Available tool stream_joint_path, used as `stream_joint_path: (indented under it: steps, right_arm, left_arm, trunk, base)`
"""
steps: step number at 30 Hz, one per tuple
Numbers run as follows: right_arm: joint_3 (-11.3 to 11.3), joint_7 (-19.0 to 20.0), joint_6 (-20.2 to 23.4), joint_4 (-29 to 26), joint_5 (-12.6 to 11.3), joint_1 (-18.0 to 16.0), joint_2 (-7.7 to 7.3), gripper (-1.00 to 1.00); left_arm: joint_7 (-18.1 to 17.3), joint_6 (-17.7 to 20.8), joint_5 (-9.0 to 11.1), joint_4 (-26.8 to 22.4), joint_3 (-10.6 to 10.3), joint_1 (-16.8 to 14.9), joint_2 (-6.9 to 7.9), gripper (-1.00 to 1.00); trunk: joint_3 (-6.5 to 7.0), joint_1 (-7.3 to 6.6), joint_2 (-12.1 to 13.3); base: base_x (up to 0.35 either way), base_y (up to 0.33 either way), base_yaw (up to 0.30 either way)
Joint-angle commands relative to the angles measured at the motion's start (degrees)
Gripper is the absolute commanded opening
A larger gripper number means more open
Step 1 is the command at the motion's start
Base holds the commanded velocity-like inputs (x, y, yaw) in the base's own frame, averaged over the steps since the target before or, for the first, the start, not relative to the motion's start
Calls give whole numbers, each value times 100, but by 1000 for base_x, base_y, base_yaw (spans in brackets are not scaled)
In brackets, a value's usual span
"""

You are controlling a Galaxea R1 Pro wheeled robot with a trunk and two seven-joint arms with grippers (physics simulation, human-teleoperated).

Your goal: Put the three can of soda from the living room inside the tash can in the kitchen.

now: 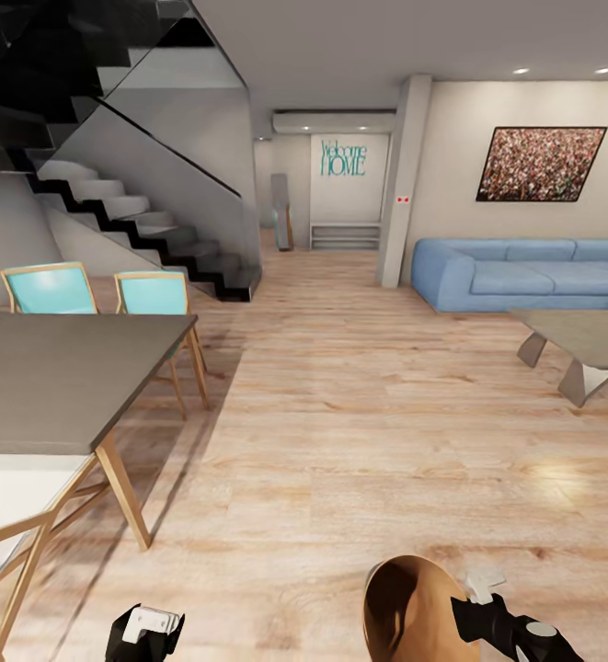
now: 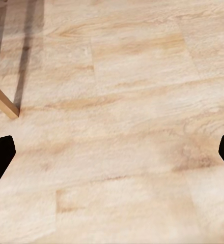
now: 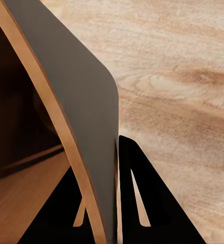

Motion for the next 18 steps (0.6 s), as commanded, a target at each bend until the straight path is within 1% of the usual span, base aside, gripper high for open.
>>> stream_joint_path:
  steps: [1,13,18]
  right_arm:
    - [-15,45,6,-8,-44,-3,0,-100]
    - [-15,45,6,-8,-41,-3,0,-100]
    - [-15,40,6,-8,-41,-3,0,-100]
  left_arm:
    - [0,0,0,0,0,0,0,100]
    - [0,0,-11,1,0,0,-1,100]
    - [0,0,-16,3,0,0,-1,100]
  trunk:
    - [10,-23,41]
    - [119,-286,522]
    - [96,-286,522]
  base:
    - [0,0,0]
    - [0,0,0]
    - [0,0,0]
